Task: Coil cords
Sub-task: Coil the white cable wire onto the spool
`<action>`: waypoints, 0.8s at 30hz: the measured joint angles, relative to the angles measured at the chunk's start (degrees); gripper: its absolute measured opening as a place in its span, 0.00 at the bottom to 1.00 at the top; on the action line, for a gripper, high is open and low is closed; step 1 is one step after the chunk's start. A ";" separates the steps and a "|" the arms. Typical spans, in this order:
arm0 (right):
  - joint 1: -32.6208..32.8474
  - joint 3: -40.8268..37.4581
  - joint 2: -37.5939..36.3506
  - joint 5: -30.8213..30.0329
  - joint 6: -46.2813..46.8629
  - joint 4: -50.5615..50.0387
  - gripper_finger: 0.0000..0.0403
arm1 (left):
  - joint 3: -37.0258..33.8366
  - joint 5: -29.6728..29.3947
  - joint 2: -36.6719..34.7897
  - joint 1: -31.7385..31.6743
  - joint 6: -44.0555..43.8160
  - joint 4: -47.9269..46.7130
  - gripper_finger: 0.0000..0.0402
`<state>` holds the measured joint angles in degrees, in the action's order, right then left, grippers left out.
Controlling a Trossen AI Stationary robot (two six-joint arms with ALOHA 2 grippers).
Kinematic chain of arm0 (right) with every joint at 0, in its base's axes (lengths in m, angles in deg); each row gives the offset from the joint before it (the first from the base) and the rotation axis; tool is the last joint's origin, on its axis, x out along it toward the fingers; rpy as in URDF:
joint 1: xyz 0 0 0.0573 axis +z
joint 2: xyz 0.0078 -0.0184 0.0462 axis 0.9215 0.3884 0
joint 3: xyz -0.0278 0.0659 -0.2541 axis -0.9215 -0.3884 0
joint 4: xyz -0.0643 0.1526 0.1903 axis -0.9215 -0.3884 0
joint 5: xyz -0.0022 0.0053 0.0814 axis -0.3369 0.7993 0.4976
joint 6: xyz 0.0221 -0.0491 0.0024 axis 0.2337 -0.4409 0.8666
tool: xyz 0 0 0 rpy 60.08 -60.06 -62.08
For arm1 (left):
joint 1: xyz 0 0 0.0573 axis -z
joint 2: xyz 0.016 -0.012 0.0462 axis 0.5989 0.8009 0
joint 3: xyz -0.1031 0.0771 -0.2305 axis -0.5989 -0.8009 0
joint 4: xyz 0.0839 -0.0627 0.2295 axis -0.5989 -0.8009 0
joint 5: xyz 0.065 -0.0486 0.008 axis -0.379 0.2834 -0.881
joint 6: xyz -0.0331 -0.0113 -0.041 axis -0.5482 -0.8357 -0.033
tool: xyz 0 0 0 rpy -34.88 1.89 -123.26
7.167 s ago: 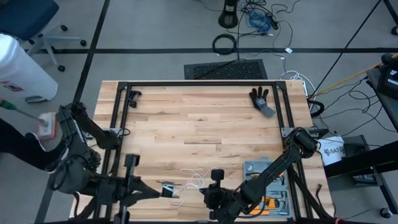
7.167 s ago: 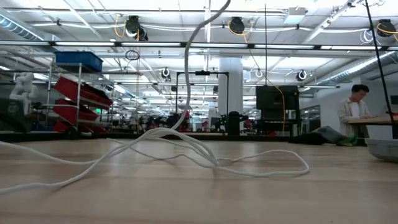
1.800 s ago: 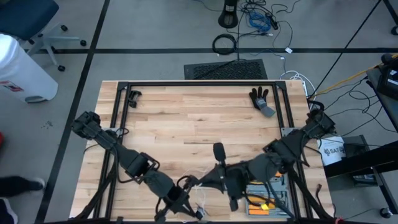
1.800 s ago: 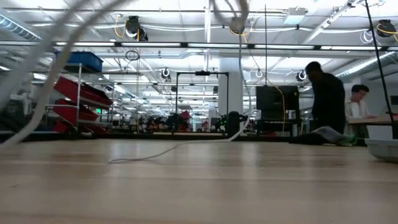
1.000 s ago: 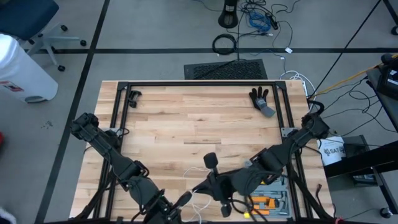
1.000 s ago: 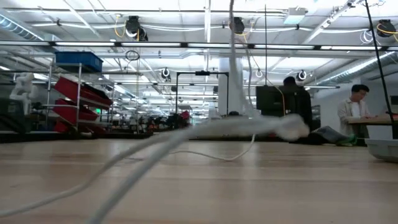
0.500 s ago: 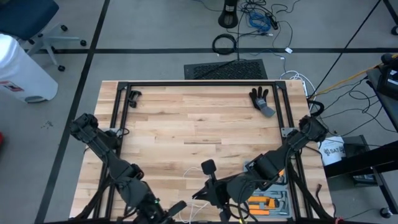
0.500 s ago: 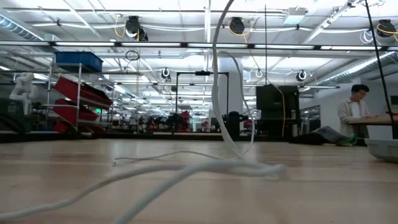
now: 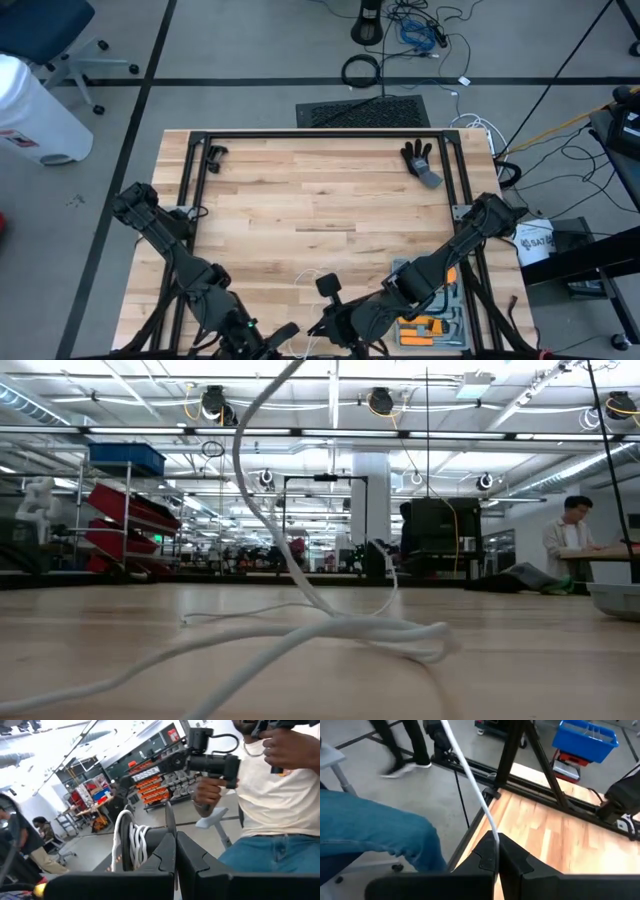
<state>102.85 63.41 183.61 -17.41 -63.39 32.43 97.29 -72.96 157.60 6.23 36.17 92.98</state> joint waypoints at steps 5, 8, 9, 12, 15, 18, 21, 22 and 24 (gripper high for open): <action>0.42 -0.07 0.49 -0.64 -2.33 4.27 0.00 | 0.00 0.45 0.00 -1.32 -0.03 0.53 0.00; 0.42 -0.07 0.47 -1.03 -4.56 8.50 0.00 | 0.00 0.44 0.00 -1.66 -0.41 0.46 0.00; 0.40 -0.07 0.47 -0.46 -4.92 9.48 0.00 | 0.00 0.43 0.00 -1.66 -0.41 0.49 0.00; 0.37 -0.07 0.44 1.63 -5.06 9.98 0.00 | 0.00 0.32 0.00 -1.66 -0.43 1.50 0.00; 0.38 -0.07 0.44 1.63 -5.26 9.82 0.00 | 0.00 -0.42 -0.02 -1.98 -0.51 1.79 0.00; 0.26 -0.07 0.42 1.36 -6.25 9.76 0.00 | 0.00 -0.83 -0.02 -2.26 -1.87 1.62 0.00; -0.86 -0.07 0.42 1.31 -6.37 9.55 0.00 | 0.00 -0.96 -0.02 -2.17 -3.57 1.53 0.00; -1.26 -0.07 0.40 1.12 -6.22 9.47 0.00 | 0.00 -0.95 -0.02 -1.95 -3.66 1.13 0.00; -1.81 -0.07 -0.09 0.30 -6.02 7.37 0.01 | 0.00 -0.97 -0.02 -1.58 -3.66 0.35 0.00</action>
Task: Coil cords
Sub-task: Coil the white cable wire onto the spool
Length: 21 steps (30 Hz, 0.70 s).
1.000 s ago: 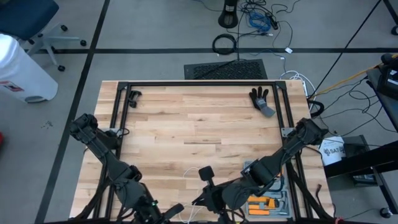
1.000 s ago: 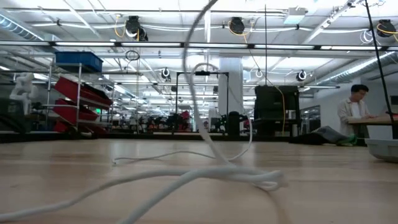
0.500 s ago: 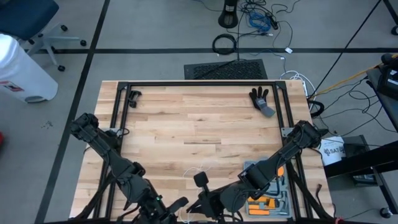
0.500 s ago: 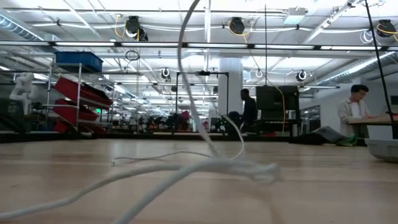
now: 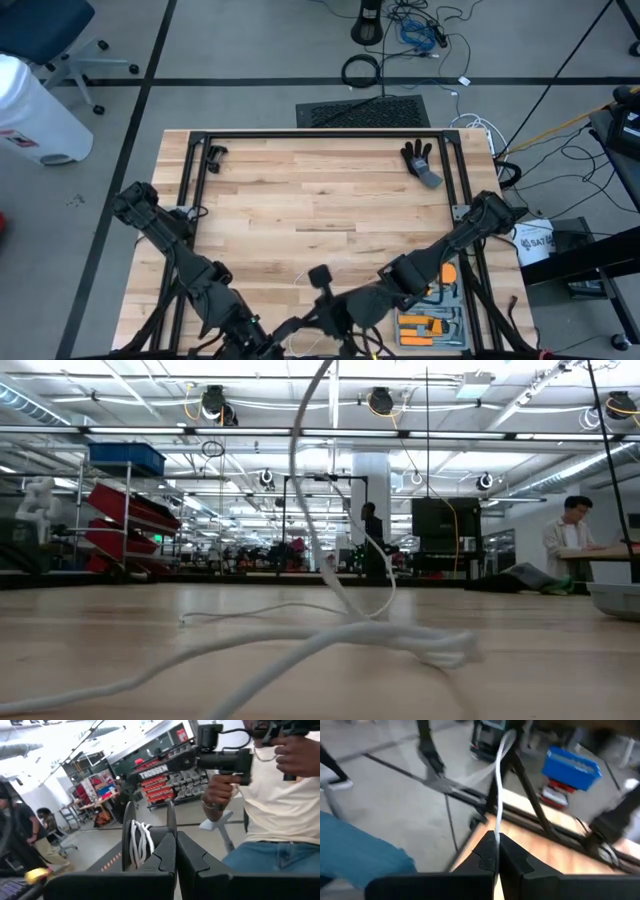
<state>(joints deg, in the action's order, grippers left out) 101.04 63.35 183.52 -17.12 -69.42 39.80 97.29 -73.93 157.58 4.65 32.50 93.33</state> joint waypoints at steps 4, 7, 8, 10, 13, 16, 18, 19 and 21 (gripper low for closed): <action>0.71 0.00 -2.48 -7.56 5.44 -12.98 0.07 | 0.00 -4.61 -0.73 1.35 -1.35 -3.07 0.00; 2.78 0.00 -4.30 -14.63 13.02 -25.34 0.14 | 0.00 -11.98 -2.37 2.42 -2.93 -7.66 0.00; 3.62 0.00 -4.66 -17.29 15.80 -28.66 0.16 | 0.00 -14.17 -2.97 2.67 -3.02 -8.99 0.00; 5.35 0.00 -4.99 -21.41 20.53 -34.29 0.21 | 0.02 -18.32 -3.84 3.07 -3.02 -10.39 0.00; 7.87 0.00 -4.96 -24.30 25.43 -39.44 0.27 | 0.02 -24.45 -5.09 3.40 -3.51 -11.65 0.00; 11.10 0.00 -4.27 -29.43 28.98 -39.67 0.31 | 0.02 -29.41 -6.86 3.37 -6.66 -13.33 0.00; 13.30 0.00 -3.66 -33.35 29.20 -39.54 0.32 | 0.06 -31.94 -7.88 3.20 -8.98 -14.82 0.00; 14.42 0.00 -3.56 -36.06 29.15 -39.61 0.32 | 0.07 -32.91 -8.27 3.16 -10.08 -15.82 0.00; 16.35 0.00 -3.52 -42.83 28.63 -38.88 0.32 | 0.05 -34.85 -8.78 3.18 -11.13 -17.49 0.00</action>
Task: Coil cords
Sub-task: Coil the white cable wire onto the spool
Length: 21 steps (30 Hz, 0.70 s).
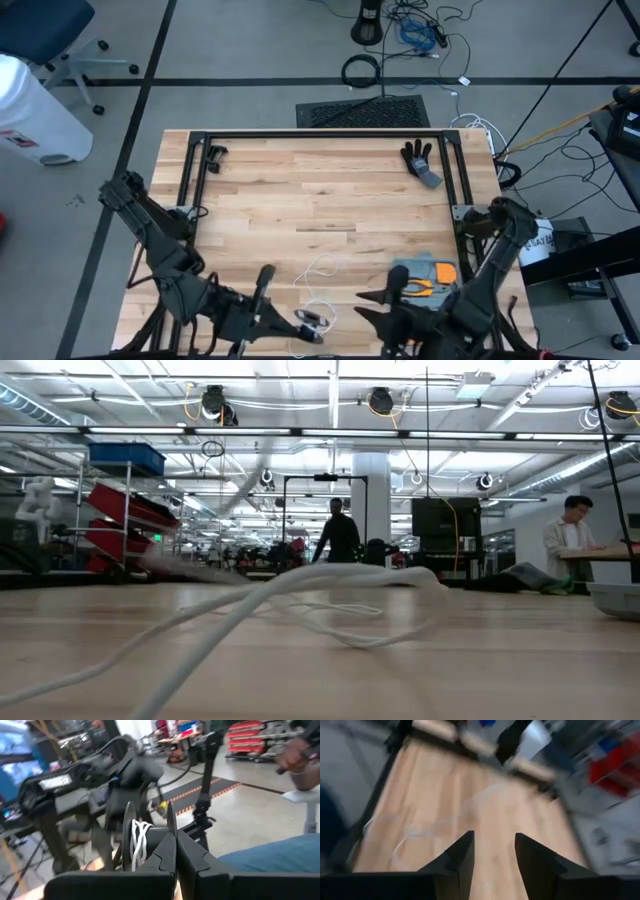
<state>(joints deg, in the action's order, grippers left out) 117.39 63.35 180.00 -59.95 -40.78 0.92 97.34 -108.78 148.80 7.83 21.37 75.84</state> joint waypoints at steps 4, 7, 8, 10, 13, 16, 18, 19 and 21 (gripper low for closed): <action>0.70 0.00 0.89 -5.50 -4.53 6.88 0.33 | 0.02 -2.99 -0.55 0.04 -0.91 0.07 0.00; -0.42 0.00 2.91 -5.20 -12.22 16.10 0.34 | 0.01 -3.77 -0.65 0.04 -0.93 1.09 0.00; -0.97 0.00 3.77 -5.27 -15.76 20.10 0.35 | 0.02 -4.33 -0.66 0.04 -0.96 1.31 0.00; -2.22 0.00 5.92 -4.71 -22.71 28.06 0.36 | 0.00 -5.40 -0.68 0.04 -0.98 1.66 0.00; -3.96 0.00 8.80 0.10 -31.79 40.57 0.36 | 0.00 -6.97 -0.75 0.03 -1.06 1.68 0.00; -5.30 0.00 10.95 -1.21 -38.01 49.57 0.36 | 0.02 -7.50 -0.75 0.04 -1.20 1.62 0.00; -6.13 0.00 12.22 -5.18 -40.77 51.64 0.36 | -0.01 -7.53 -0.75 0.04 -1.95 1.59 0.00; -6.53 0.00 12.66 -6.51 -41.31 51.43 0.36 | -0.01 -7.53 -0.75 0.04 -2.31 1.57 0.00; -7.68 0.00 13.55 -7.76 -41.11 51.04 0.36 | -0.01 -7.53 -0.75 0.04 -2.35 1.51 0.00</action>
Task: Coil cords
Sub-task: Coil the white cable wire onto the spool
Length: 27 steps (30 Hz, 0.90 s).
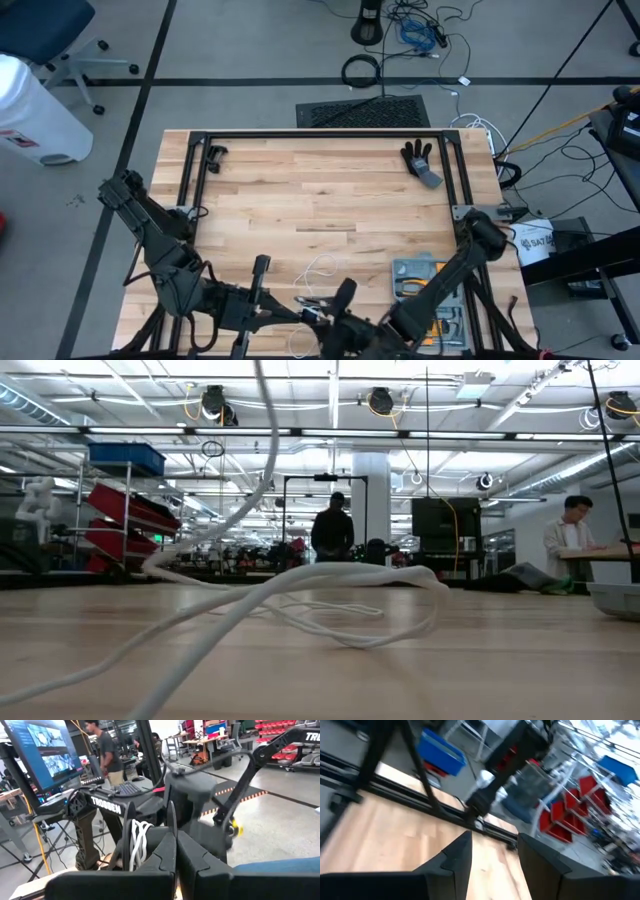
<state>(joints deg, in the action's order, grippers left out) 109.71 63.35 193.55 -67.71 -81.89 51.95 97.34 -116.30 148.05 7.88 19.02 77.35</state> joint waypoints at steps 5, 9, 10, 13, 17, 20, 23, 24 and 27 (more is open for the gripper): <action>-2.00 0.00 1.54 -3.92 -0.67 0.30 0.35 | 0.00 0.00 0.00 0.00 0.00 -0.05 0.00; -1.80 0.00 1.77 -4.05 -1.35 0.11 0.32 | 0.01 0.00 0.00 0.00 0.00 -0.08 0.00; -1.32 0.00 1.71 -4.43 -1.72 0.32 0.31 | 0.00 0.00 0.00 0.13 0.00 -0.16 0.00; 0.93 0.00 1.59 -7.99 -4.28 0.66 0.29 | 0.01 0.00 0.00 0.11 0.01 -0.16 0.00; 2.82 0.00 1.48 -11.54 -6.15 0.69 0.27 | 0.01 0.02 0.00 0.11 0.00 -0.34 0.00; 2.68 0.00 1.48 -11.41 -5.96 0.69 0.27 | 0.00 0.00 0.00 0.11 0.00 -0.35 0.00; 1.66 0.00 1.48 -11.26 -5.89 0.69 0.27 | 0.01 0.02 0.00 0.11 0.00 -0.30 0.00; 1.17 0.00 1.48 -10.96 -5.89 0.69 0.27 | 0.00 0.01 0.00 0.11 0.00 -0.19 0.00; -0.65 0.00 1.48 -8.47 -5.71 0.56 0.27 | 0.00 0.00 0.00 0.11 0.02 0.03 0.00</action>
<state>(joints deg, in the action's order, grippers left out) 109.05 63.35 195.03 -76.18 -87.60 52.52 97.34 -116.30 148.05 7.99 19.04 77.39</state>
